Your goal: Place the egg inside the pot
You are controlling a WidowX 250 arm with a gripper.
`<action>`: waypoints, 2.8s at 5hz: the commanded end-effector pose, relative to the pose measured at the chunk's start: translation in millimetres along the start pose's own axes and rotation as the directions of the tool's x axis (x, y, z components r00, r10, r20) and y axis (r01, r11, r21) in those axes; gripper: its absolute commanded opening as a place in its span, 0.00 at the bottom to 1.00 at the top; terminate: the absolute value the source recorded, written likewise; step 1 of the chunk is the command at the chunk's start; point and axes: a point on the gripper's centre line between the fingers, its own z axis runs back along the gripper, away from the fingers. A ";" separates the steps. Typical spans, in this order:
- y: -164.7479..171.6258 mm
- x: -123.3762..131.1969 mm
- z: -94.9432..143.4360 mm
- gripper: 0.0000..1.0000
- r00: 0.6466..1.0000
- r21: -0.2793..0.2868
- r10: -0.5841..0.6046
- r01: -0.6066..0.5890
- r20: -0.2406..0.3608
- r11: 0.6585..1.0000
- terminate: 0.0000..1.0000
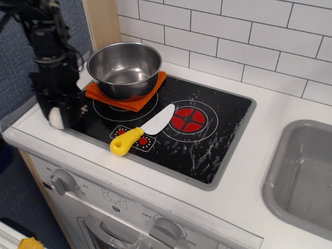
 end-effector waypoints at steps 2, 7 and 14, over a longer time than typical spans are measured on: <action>-1.2 16.7 87.9 0.00 0.986 -0.018 0.140 -0.139 0.093 0.990 0.00; -32.4 111.0 77.6 1.00 0.985 -0.017 0.139 -0.138 0.104 0.990 0.00; -51.4 84.2 105.5 1.00 0.992 0.005 0.049 -0.050 0.120 0.999 1.00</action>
